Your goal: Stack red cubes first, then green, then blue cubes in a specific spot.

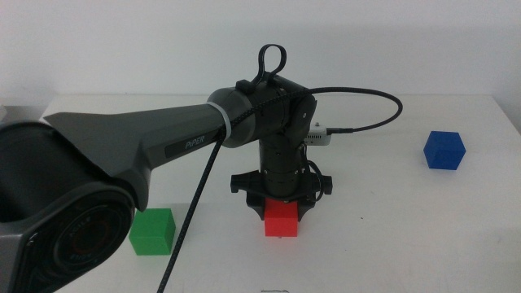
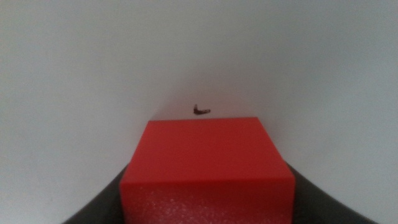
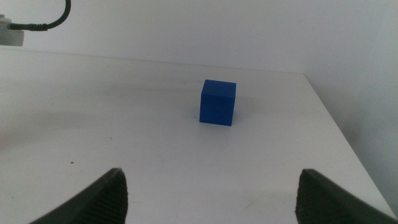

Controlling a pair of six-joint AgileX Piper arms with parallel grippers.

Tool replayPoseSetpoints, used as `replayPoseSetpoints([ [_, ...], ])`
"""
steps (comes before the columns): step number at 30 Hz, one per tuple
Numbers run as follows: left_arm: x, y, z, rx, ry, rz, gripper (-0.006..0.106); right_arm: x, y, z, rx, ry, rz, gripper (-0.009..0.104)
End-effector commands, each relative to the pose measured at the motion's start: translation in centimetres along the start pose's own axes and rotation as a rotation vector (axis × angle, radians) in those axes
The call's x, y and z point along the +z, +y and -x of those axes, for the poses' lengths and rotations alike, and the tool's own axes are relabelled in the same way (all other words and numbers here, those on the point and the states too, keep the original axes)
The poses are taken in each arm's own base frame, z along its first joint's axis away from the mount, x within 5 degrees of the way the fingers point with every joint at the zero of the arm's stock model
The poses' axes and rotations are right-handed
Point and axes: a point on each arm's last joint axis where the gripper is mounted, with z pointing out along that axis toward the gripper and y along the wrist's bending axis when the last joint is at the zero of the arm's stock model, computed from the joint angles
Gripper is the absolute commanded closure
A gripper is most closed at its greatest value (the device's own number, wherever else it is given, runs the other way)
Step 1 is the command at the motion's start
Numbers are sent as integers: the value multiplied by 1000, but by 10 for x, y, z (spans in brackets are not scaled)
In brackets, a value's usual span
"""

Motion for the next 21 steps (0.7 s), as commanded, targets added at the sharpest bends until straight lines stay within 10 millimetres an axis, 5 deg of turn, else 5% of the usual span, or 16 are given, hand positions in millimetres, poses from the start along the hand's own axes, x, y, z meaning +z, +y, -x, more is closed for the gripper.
replayPoseSetpoints([
  [1, -33, -8, 0, 11, -59, -66, 76, -2, -1, 11, -26, -101, -7, 12],
  [12, -51, -9, 2, 105, -57, -42, 7, -2, -1, 11, -26, -101, -7, 12],
  [21, -80, -8, 4, 113, -48, -4, 7, -2, -1, 11, -26, -101, -7, 12],
])
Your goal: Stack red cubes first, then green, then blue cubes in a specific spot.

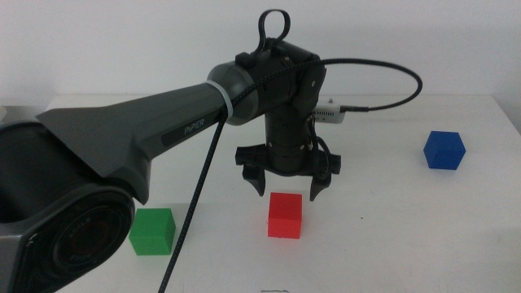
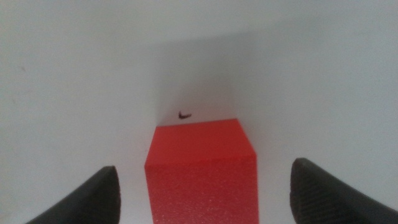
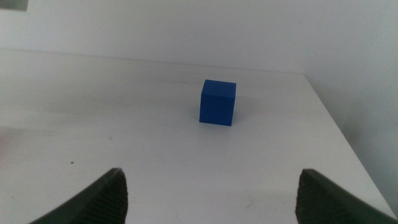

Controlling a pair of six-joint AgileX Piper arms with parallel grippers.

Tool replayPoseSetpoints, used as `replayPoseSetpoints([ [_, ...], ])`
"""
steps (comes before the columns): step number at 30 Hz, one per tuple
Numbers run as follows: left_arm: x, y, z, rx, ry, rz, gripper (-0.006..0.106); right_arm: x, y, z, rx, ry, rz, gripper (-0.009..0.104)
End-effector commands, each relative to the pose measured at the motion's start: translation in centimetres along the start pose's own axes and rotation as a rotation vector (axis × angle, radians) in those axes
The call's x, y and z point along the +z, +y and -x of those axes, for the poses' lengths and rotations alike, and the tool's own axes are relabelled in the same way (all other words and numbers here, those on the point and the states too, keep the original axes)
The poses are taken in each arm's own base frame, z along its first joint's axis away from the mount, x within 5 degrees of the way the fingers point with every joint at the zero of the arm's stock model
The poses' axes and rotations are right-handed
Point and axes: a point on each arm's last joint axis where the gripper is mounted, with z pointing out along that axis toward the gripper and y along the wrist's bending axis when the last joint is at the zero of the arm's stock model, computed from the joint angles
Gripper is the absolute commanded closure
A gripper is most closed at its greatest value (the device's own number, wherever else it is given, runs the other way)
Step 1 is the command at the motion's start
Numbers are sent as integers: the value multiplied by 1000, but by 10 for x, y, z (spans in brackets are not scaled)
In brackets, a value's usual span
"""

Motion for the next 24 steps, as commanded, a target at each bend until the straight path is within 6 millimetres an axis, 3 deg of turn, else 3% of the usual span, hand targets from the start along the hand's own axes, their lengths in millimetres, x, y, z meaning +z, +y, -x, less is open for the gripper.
replayPoseSetpoints([
  [1, -47, 1, -7, 3, -24, -8, 7, -2, -1, 11, -26, -101, -7, 12],
  [6, -82, 6, -11, 35, -111, -6, 7, -2, -1, 11, -26, -101, -7, 12],
  [13, -165, 32, -26, 103, -354, 75, 7, -2, -1, 11, -26, -101, -7, 12],
  [19, -222, 72, -44, 64, -479, 78, 7, -2, -1, 11, -26, -101, -7, 12],
  [24, -236, 124, -70, -28, -462, 88, 7, -2, -1, 11, -26, -101, -7, 12],
])
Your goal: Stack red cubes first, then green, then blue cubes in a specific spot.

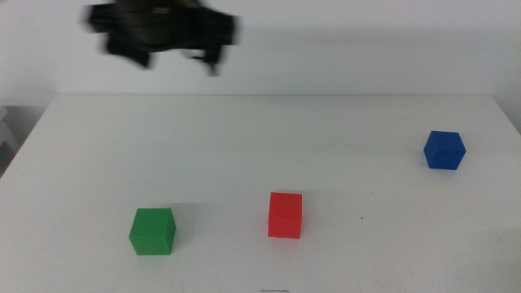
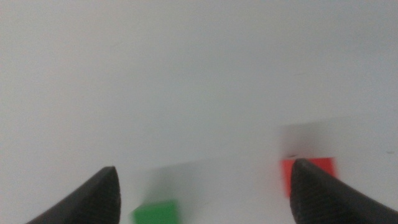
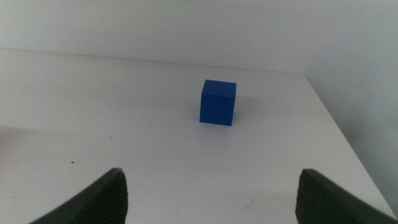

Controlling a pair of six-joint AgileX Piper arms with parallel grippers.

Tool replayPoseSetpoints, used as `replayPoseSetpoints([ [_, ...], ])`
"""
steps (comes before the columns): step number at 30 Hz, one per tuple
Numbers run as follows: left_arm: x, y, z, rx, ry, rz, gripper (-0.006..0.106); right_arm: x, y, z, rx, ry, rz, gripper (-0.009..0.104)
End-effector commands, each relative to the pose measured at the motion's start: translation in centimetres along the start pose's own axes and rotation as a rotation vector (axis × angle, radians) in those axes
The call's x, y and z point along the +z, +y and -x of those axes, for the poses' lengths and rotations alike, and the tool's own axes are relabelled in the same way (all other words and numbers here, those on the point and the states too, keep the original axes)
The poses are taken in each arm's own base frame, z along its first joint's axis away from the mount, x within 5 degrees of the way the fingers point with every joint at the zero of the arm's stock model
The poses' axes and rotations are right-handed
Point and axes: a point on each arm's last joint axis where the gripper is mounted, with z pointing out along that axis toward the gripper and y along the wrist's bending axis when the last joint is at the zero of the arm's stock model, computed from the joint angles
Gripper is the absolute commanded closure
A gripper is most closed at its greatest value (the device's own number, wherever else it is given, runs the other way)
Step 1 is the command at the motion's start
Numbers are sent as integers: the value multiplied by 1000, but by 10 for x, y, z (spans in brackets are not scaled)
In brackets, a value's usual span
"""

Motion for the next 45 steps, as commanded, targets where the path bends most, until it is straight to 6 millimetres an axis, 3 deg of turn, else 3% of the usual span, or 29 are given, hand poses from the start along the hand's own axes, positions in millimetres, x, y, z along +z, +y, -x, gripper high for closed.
replayPoseSetpoints([
  [1, -35, 30, -16, -56, 6, 32, 7, -2, -1, 11, -26, -101, -7, 12],
  [8, -47, 80, -64, -162, 63, 127, 7, -2, -1, 11, -26, -101, -7, 12],
  [11, -41, 88, -83, -181, 112, 145, 7, -2, -1, 11, -26, -101, -7, 12],
  [15, -26, 89, -94, -173, 177, 160, 7, -2, -1, 11, -26, -101, -7, 12],
  [26, 25, 72, -88, -237, 317, 56, 7, -2, -1, 11, -26, -101, -7, 12],
  [45, 131, 58, -86, -142, 479, -16, 7, -2, -1, 11, -26, -101, -7, 12],
])
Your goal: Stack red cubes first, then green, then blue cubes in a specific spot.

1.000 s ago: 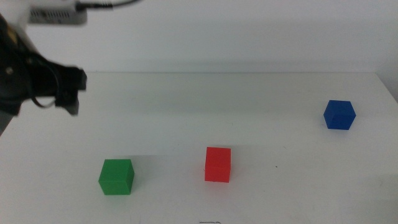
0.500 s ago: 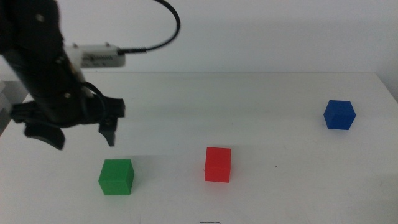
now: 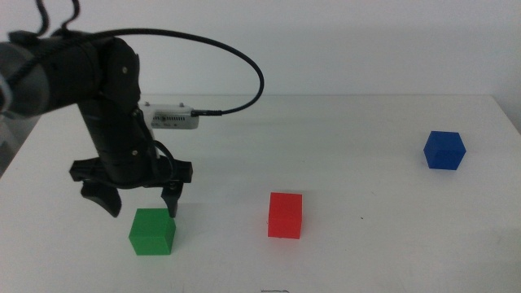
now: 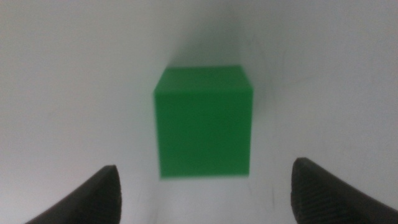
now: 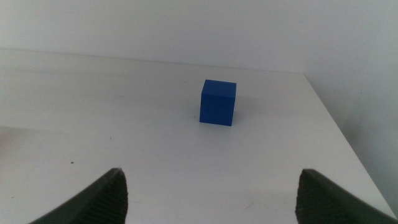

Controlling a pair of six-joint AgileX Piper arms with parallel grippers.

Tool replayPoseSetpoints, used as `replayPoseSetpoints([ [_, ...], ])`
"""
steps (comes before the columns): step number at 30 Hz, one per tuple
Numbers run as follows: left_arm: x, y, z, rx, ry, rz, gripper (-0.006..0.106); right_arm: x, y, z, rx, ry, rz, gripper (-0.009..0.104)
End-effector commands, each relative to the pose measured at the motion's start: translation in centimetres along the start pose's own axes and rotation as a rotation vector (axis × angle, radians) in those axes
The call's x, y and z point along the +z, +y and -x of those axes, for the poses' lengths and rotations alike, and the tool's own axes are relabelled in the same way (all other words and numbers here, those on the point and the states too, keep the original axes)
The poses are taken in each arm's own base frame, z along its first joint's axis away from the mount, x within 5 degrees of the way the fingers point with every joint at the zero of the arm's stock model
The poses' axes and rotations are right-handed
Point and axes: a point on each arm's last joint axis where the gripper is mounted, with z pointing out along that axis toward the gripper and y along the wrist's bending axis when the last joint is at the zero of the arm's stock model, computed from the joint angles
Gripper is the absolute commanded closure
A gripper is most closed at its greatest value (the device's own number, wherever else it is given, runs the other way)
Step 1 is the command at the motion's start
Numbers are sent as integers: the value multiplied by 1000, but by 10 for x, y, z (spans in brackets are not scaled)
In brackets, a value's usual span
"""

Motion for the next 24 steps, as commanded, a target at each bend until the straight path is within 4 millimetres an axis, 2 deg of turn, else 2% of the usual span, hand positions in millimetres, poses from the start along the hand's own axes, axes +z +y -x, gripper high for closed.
replayPoseSetpoints([
  [1, -12, -5, 4, 6, -61, -36, 7, -2, -1, 11, -26, -101, -7, 12],
  [12, 23, -6, 12, 0, 0, -19, 7, -2, -1, 11, -26, -101, -7, 12],
  [18, 32, -6, 12, -1, 20, -13, 8, -2, -1, 11, -26, -101, -7, 12],
  [21, 33, -6, 12, -3, 25, -14, 12, -2, -1, 11, -26, -101, -7, 12],
  [24, 34, -6, 12, -3, 24, -15, 22, -2, -1, 11, -26, -101, -7, 12],
])
